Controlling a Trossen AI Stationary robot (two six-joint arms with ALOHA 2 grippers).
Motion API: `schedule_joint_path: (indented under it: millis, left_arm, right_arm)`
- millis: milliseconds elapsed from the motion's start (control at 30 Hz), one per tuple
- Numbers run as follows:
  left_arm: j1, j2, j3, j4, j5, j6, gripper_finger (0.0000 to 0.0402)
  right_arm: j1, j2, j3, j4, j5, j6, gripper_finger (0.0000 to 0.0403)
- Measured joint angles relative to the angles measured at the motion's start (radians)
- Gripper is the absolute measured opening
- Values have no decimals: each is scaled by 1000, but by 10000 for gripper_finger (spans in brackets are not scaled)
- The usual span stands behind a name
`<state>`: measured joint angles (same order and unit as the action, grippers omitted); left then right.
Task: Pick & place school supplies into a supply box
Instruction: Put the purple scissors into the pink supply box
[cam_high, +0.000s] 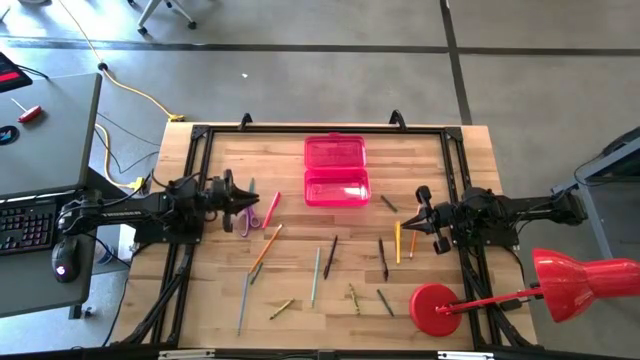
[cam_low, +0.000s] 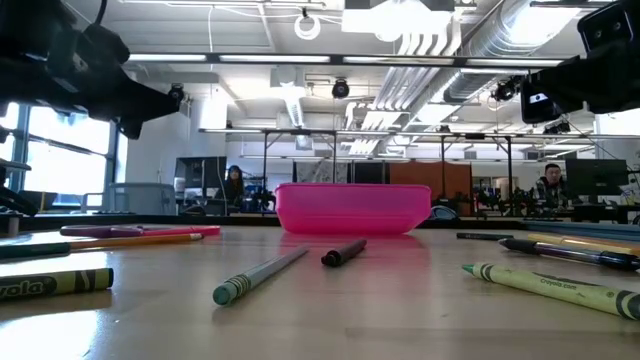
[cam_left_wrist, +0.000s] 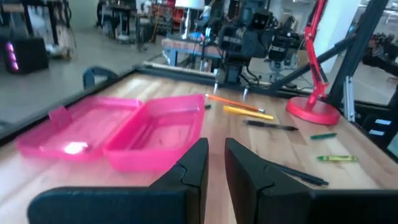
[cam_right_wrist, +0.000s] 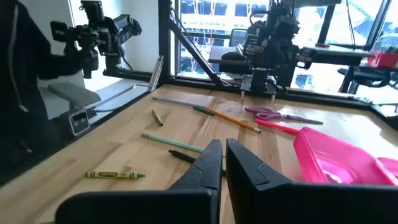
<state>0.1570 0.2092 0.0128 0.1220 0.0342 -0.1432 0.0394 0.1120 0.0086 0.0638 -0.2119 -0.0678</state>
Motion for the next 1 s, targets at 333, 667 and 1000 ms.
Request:
schedule_joint_path:
  millis: [333, 667, 1000]
  left_arm:
    - [0, 25, 44, -109, -147, -292, 83]
    - [0, 249, 292, -509, -252, -565, 83]
    - [0, 631, 679, -837, -239, -600, 83]
  right_arm:
    - [0, 0, 0, 9, 8, -72, 0]
    - [0, 0, 0, 194, 63, -115, 0]
    - [0, 0, 0, 258, 52, -116, 0]
